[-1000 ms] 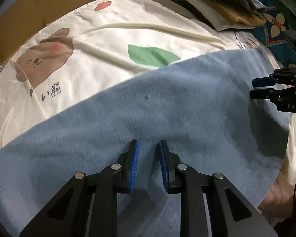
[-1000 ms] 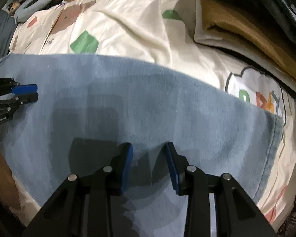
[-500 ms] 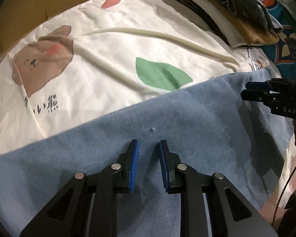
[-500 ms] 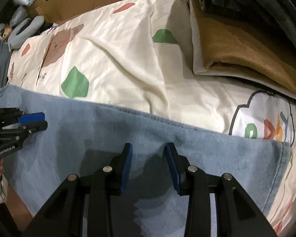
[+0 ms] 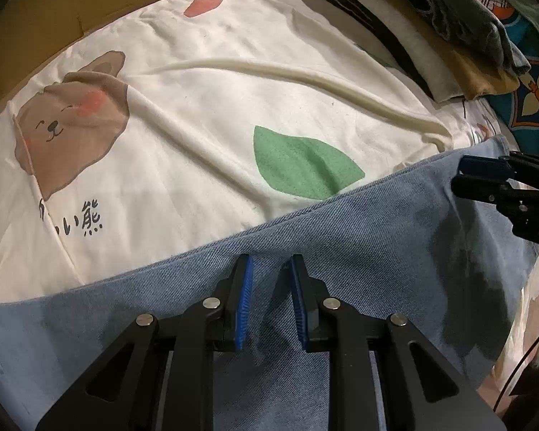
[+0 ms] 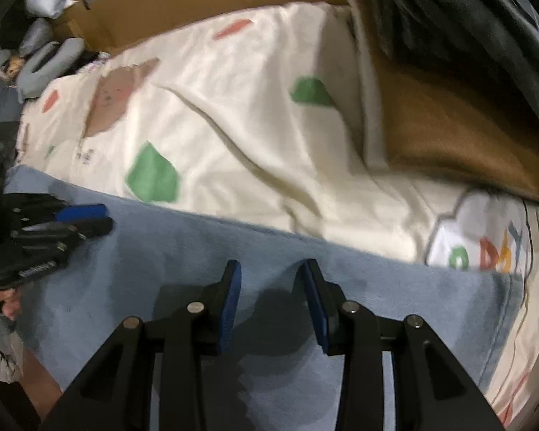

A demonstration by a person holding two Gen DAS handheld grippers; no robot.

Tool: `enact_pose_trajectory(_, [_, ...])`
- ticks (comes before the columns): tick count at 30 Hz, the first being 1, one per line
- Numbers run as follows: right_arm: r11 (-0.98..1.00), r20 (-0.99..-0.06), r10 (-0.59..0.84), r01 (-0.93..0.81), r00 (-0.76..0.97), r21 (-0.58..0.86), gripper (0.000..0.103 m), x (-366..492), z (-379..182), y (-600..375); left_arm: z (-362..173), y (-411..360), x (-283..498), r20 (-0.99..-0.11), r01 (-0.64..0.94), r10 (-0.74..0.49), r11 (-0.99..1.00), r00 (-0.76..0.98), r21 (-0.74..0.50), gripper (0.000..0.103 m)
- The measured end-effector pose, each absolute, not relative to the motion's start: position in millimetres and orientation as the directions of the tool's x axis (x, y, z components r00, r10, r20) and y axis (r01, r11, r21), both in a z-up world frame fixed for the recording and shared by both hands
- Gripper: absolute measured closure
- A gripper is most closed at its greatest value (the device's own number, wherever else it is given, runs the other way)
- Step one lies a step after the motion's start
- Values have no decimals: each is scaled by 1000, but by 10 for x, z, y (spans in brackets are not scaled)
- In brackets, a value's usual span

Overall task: Fold clothes
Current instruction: 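Raise both grippers away from the flattened pants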

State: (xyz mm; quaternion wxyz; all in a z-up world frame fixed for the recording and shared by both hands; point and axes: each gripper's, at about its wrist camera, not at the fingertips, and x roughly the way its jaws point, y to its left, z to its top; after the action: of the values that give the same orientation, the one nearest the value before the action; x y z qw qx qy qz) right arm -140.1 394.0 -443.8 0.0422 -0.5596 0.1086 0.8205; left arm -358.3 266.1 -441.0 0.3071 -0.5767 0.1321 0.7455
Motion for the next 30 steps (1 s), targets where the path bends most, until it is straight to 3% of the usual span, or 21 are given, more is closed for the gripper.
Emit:
enact_pose_trajectory(12, [-973, -951, -60, -195, -304, 123, 69, -1805, -4674, 3860, -4299, 2389, -3772, -944, -567, 316, -796, -90, -212, 82])
enact_pose_trajectory(17, [-974, -967, -58, -199, -249, 109, 69, -1850, -4651, 3847, -4028, 2159, -4244, -950, -525, 293, -828, -109, -195, 82])
enact_pose_trajectory(22, [-959, -969, -87, -244, -231, 145, 69, -1801, -4402, 4030, -3642, 1902, -4447, -959, -515, 272, -834, -73, -197, 82])
enact_pose_trajectory(28, [-940, -965, -127, -281, -229, 191, 69, -1690, -3994, 4301, -3203, 1770, -3941, -979, -478, 198, -866, -56, -148, 81])
enact_pose_trajectory(30, [-933, -964, -141, -296, -226, 206, 69, -1757, -3888, 4347, -3152, 1741, -3913, -983, -451, 177, -882, -53, -135, 57])
